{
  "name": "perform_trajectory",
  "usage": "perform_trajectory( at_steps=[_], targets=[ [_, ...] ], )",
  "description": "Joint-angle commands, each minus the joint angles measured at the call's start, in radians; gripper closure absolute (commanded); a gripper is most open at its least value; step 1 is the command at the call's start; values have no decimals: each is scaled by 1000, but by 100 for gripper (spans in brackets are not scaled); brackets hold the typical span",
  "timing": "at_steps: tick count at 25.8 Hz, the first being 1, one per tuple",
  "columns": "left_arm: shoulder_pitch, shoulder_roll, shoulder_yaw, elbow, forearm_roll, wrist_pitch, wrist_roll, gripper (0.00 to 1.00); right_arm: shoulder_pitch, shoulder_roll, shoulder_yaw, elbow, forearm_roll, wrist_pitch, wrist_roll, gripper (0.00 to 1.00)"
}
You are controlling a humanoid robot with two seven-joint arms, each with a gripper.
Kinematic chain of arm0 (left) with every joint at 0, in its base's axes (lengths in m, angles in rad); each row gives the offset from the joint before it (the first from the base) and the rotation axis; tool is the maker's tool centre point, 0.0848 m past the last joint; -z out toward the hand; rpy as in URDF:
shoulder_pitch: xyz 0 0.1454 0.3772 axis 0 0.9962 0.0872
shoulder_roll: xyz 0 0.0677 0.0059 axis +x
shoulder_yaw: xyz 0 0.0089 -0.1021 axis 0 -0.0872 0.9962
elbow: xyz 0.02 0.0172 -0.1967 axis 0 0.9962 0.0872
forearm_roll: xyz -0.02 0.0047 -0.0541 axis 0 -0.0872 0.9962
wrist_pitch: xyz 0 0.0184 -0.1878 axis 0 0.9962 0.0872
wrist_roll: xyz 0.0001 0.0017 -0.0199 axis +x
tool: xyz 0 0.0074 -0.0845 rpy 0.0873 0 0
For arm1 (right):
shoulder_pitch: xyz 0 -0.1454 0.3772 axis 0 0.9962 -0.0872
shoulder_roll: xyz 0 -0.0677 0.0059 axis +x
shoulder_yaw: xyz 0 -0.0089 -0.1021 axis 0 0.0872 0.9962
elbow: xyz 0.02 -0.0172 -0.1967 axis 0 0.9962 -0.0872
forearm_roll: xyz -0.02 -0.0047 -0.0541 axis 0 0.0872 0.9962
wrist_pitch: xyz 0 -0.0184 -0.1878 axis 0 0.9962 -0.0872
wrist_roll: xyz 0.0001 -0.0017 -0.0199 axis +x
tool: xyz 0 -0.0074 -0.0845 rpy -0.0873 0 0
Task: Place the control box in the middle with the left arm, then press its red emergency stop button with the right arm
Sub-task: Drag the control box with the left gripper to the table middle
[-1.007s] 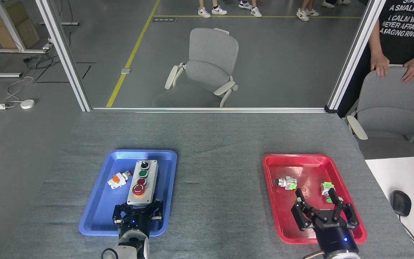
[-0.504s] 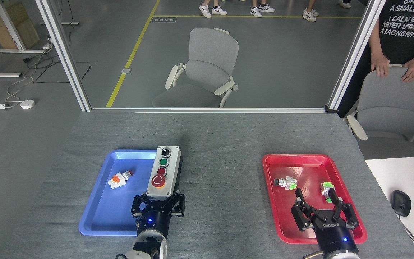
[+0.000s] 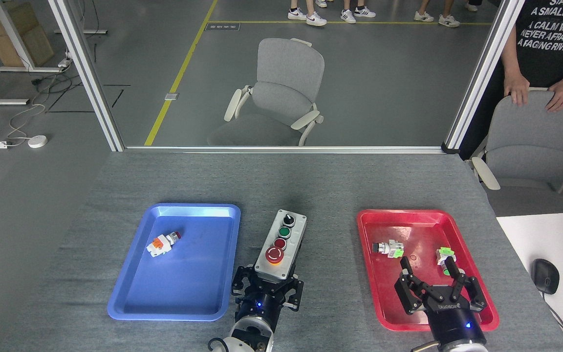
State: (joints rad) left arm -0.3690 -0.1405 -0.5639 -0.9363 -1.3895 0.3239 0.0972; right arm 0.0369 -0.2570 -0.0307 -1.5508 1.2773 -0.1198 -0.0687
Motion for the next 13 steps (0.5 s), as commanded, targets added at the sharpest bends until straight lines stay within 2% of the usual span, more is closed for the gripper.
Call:
perform_trajectory(
  at_steps=[1, 8, 13],
  targets=[
    [-44, -1, -68, 68, 1, 1, -2, 100, 0, 2, 0, 0, 1, 0, 1, 1],
    [-93, -2, -182, 91, 26, -11, -62, 100, 0, 9, 0, 1, 1, 0, 1, 1],
    [-103, -2, -217, 108, 30, -37, -96, 100, 0, 13, 0, 1, 2, -1, 1, 1]
  ],
)
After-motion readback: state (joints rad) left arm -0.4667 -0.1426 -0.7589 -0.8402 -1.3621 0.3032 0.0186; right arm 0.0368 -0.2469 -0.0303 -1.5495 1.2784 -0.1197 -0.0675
